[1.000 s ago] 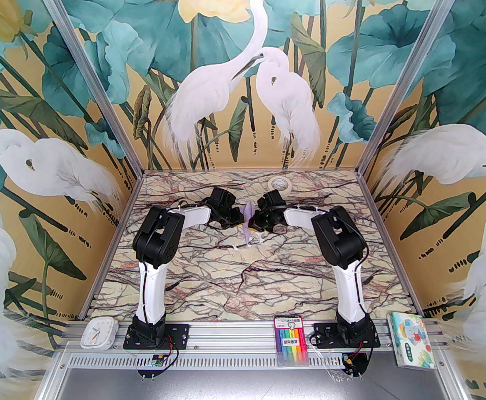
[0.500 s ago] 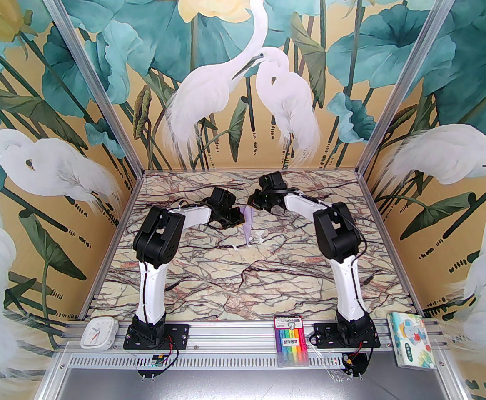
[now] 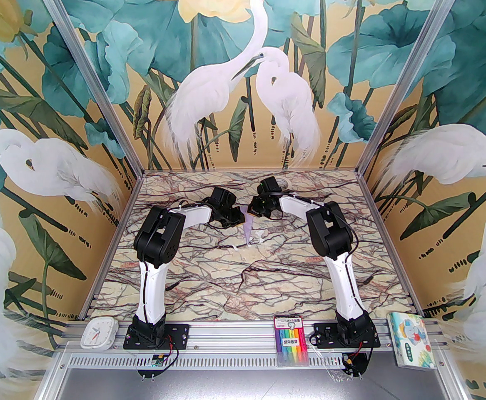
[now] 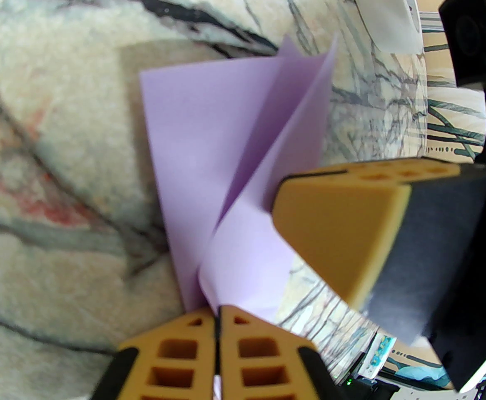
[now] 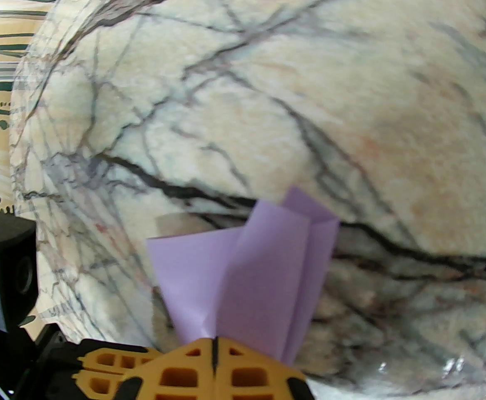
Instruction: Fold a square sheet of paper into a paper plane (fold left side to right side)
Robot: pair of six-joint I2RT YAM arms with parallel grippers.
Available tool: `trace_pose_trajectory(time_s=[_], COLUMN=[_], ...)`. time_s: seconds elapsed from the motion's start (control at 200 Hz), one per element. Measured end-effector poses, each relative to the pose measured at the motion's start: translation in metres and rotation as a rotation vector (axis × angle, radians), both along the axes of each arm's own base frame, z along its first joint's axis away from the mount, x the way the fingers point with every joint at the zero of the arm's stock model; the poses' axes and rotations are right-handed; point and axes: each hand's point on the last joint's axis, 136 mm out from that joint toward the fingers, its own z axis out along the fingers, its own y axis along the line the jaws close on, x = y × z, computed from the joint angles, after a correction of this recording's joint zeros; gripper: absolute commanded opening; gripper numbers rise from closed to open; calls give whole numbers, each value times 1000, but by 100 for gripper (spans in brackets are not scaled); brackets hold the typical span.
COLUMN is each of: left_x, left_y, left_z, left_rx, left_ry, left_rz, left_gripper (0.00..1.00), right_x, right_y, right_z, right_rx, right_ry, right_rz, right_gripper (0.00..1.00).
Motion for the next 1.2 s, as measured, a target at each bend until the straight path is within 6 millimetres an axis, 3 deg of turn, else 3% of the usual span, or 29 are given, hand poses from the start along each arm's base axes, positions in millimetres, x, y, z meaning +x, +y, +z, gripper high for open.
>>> trace_pose_trajectory(time_s=[0.45,0.83,1.2], left_x=[1,3,3], left_y=[-2,-3,-4], left_z=[0,-1,0], left_rx=[-3,-6,-8], left_ry=[-1,1,2], left_rz=[-3,-5,-10], left_gripper=[6,6,7], right_x=[5,-27,-34], right_y=[-13,9,2], right_z=[-4,5,-10], right_rx=[-9,77,66], right_ry=[-6,18,50], right_rz=[-9,49,29], right_gripper=[1,0,0])
